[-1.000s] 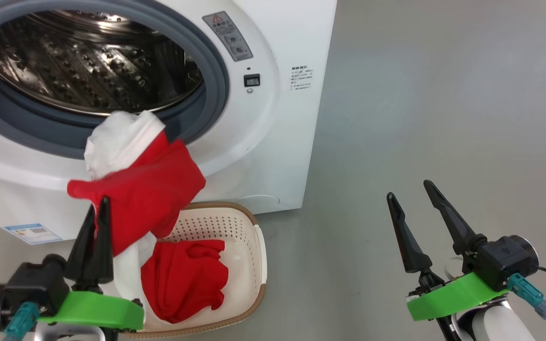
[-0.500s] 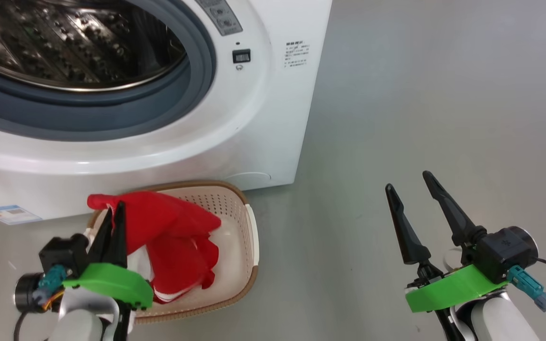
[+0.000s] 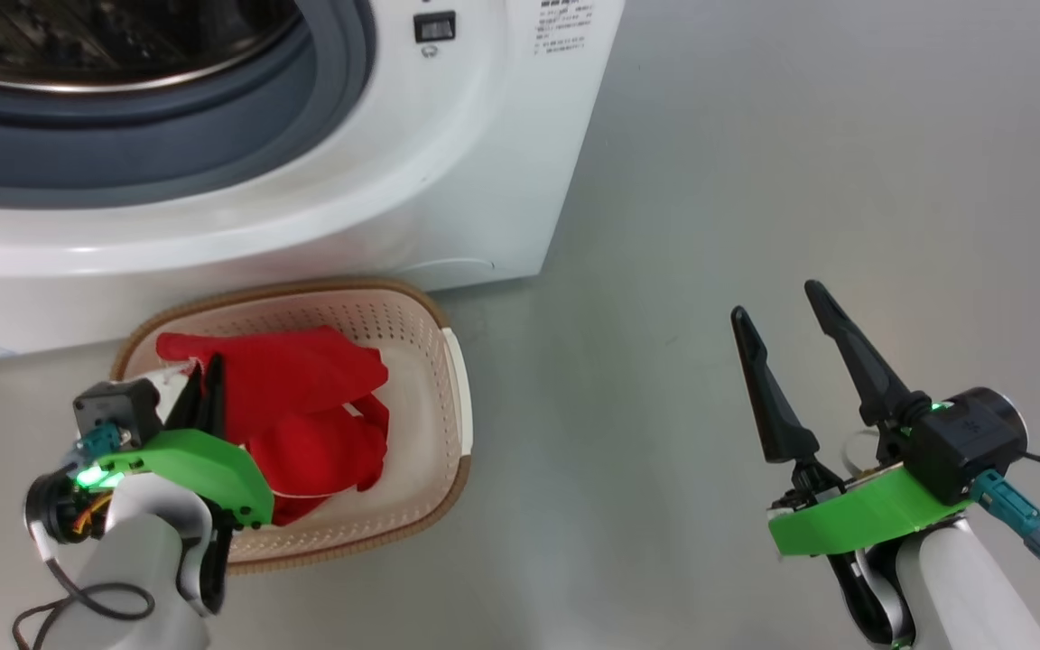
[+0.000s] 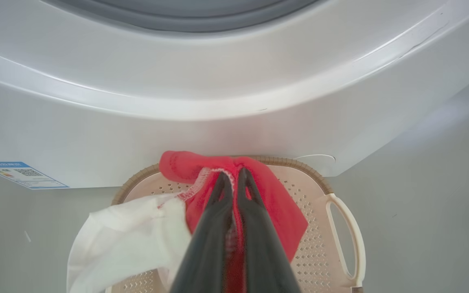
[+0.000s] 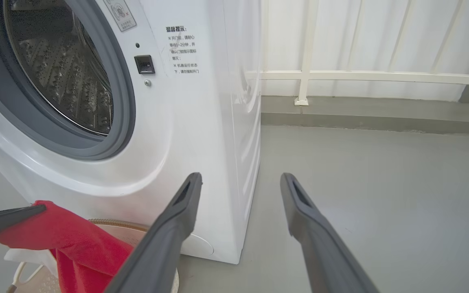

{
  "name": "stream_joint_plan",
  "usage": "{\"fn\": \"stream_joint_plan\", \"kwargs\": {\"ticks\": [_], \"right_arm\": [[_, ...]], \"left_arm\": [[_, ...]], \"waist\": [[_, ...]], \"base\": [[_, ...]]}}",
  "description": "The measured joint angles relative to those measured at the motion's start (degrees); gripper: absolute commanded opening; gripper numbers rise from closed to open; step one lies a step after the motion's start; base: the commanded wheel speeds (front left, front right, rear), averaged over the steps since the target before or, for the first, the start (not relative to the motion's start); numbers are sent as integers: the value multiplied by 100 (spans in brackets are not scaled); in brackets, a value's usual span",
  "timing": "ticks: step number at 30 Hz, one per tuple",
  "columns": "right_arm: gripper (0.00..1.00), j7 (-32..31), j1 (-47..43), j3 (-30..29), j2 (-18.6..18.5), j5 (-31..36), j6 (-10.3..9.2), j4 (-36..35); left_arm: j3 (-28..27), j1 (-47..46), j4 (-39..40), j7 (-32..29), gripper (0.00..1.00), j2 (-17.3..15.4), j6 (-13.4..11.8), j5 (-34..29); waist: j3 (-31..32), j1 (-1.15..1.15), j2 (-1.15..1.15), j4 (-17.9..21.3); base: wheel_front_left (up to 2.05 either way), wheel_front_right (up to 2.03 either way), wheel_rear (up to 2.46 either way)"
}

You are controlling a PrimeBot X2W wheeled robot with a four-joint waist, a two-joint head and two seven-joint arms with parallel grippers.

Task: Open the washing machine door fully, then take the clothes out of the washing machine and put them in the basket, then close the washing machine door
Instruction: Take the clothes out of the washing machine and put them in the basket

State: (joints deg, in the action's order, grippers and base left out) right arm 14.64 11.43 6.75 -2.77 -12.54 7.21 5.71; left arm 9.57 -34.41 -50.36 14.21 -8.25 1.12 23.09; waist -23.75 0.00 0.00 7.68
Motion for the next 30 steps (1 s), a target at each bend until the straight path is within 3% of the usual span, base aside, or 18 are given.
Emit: {"fn": "stream_joint_plan", "kwargs": {"ticks": [9, 12, 13, 14, 30], "right_arm": [[100, 0, 210, -7, -1, 1, 0, -79], [100, 0, 221, 2, -1, 2, 0, -87], [100, 0, 237, 4, -1, 2, 0, -87], [100, 0, 275, 9, -1, 2, 0, -87], [100, 0, 422, 82, -2, -8, 0, -80]], "left_arm": [[-14, -739, -1278, 8, 0, 74, 155, 59], [-16, -950, -1602, 9, 56, 111, 200, 88], [-12, -1017, -1709, 8, 90, 132, 203, 116], [-7, -1073, -1800, 9, 100, 156, 203, 127], [-11, -1269, -2130, 9, 100, 181, 243, 179]], "waist": [[-555, 0, 0, 89], [-718, 0, 0, 103], [-769, 0, 0, 107], [-816, 0, 0, 110], [-1031, 0, 0, 206]], "base": [[0, 0, 0], [0, 0, 0], [0, 0, 0], [0, 0, 0], [0, 0, 0]]}}
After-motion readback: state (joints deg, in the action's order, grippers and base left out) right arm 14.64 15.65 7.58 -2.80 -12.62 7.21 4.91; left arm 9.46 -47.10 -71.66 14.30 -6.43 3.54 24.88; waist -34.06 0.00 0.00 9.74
